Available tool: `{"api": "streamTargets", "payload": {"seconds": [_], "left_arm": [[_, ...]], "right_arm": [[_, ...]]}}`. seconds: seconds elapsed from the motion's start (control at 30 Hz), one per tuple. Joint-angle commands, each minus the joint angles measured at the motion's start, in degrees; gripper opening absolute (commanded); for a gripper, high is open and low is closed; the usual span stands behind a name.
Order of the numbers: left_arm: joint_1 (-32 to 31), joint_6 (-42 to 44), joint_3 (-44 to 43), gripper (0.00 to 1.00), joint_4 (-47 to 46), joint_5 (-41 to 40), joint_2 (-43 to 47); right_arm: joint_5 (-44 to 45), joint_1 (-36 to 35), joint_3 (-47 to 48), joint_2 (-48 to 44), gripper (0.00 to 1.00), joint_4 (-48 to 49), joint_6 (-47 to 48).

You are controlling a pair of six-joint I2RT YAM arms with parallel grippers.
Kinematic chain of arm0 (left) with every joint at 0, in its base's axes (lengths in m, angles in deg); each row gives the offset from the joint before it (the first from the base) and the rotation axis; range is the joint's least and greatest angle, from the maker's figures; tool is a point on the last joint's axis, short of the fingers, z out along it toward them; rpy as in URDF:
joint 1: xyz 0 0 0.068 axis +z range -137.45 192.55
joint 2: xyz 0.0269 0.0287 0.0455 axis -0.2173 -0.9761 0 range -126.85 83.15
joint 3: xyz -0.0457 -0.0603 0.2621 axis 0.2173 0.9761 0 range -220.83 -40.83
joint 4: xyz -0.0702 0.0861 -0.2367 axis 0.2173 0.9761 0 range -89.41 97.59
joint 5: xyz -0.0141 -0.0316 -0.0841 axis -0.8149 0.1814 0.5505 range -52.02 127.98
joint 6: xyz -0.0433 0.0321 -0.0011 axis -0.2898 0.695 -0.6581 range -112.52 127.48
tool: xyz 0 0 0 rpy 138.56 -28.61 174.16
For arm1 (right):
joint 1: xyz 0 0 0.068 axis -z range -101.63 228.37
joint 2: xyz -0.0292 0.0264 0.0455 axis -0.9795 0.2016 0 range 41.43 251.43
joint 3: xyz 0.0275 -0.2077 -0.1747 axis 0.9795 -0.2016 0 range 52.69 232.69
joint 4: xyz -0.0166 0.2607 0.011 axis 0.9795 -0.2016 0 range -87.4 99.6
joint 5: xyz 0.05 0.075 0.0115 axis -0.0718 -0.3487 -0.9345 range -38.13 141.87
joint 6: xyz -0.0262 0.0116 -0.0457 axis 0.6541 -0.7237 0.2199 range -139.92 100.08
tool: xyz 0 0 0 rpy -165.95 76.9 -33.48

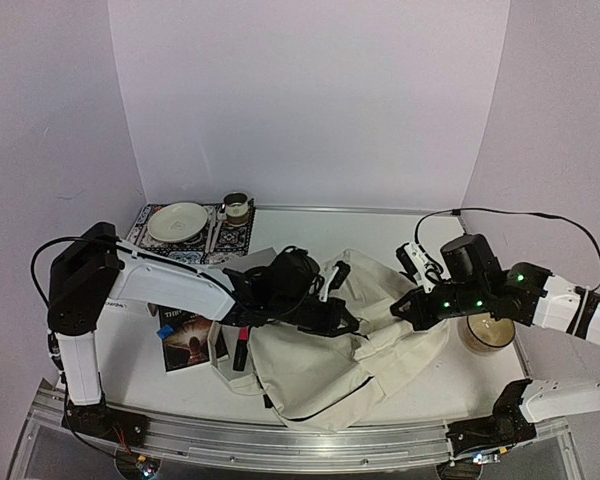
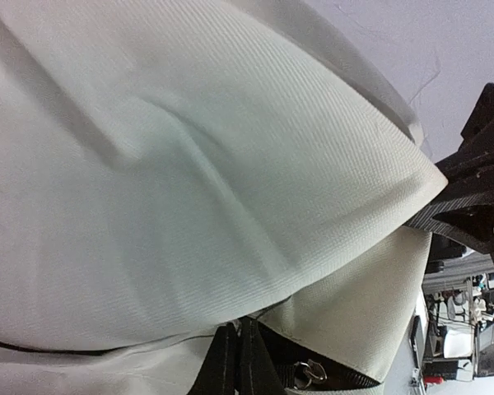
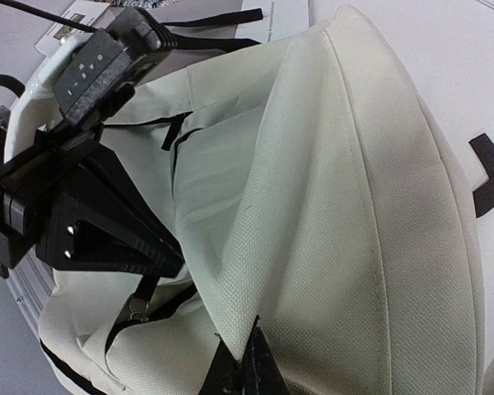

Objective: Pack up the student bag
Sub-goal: Unzip the lower front pocket of the student bag.

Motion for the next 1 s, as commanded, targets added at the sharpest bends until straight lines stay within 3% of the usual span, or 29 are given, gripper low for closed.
{"api": "streamTargets", "payload": {"seconds": [0.0, 0.3, 0.4, 0.57, 0.77, 0.97], "left_arm": [[4.53, 2.63, 4.63, 0.0, -0.1, -7.52, 6.83], [9.49, 6.71, 7.83, 0.0, 3.02, -15.12, 11.17], [9.48, 7.0, 6.06, 0.0, 2.88, -11.6, 10.98], [7.89, 5.3, 0.73, 0.0, 1.39, -4.62, 7.51], [7.13, 3.58, -3.57, 0.0, -0.39, -1.39, 4.68], [5.27, 3.03, -7.95, 0.0, -0.52, 1.47, 1.01]], "right_arm": [[2.84, -0.08, 0.63, -3.17, 0.0, 0.94, 2.0], [3.85, -0.02, 1.4, -1.43, 0.0, 0.07, 2.75], [2.06, -0.04, 2.74, 0.28, 0.02, 0.02, 2.74], [-4.36, -0.21, 8.17, 5.3, 0.31, -1.76, 2.11], [-0.66, -4.17, 12.32, 6.0, 0.61, -4.85, -0.46], [12.64, -11.53, 17.18, 6.64, 0.72, -13.76, -3.33]]}}
